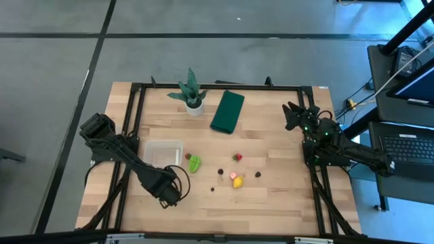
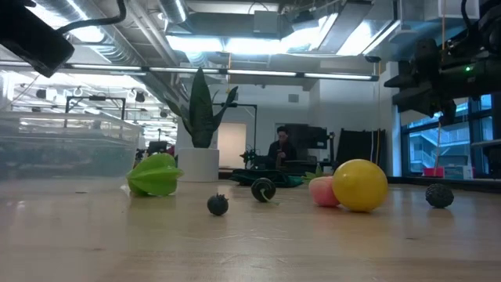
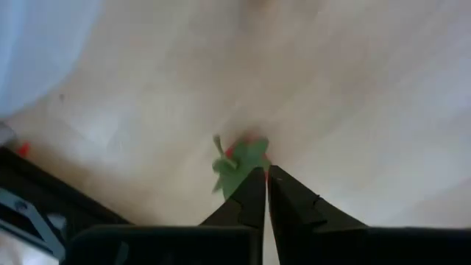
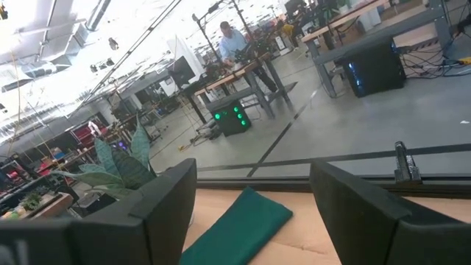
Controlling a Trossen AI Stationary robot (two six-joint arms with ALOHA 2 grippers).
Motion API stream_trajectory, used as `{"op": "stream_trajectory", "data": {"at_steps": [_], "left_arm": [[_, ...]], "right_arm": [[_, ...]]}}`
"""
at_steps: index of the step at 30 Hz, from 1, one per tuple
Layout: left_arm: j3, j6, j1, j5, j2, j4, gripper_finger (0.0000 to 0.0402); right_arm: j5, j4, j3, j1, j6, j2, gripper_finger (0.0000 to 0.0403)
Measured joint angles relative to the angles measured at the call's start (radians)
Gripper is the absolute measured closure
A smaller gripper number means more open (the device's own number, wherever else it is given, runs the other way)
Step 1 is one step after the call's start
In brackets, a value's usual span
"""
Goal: Pick and placing Produce into tupperware
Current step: Put the bottom strawberry into the transparent bin
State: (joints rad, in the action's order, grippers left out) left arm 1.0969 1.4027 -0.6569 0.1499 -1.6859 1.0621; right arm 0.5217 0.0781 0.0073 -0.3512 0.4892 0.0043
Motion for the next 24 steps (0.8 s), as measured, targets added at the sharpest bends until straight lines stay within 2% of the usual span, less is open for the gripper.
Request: {"op": "stream_trajectory", "data": {"at_steps": [6, 10, 16, 24], "left_arm": [[0.0, -0.006, -0.005, -0.001, 0.0, -0.007, 0.0352], [0.0, -0.082, -0.011, 0.006, 0.0, -0.038, 0.0321], [0.001, -0.123, -0.015, -0.025, 0.0, -0.078, 0.026], [0.001, -0.122, -0.016, 0.044, 0.0, -0.087, 0.0165]], "right_arm": [[0.0, 0.0, 0.0, 0.0, 0.0, 0.0, 0.0136], [0.0, 0.0, 0.0, 0.0, 0.0, 0.0, 0.0136], [0.0, 0.0, 0.0, 0.0, 0.0, 0.0, 0.0136], [0.0, 0.0, 0.0, 0.0, 0.0, 0.0, 0.0136]]}}
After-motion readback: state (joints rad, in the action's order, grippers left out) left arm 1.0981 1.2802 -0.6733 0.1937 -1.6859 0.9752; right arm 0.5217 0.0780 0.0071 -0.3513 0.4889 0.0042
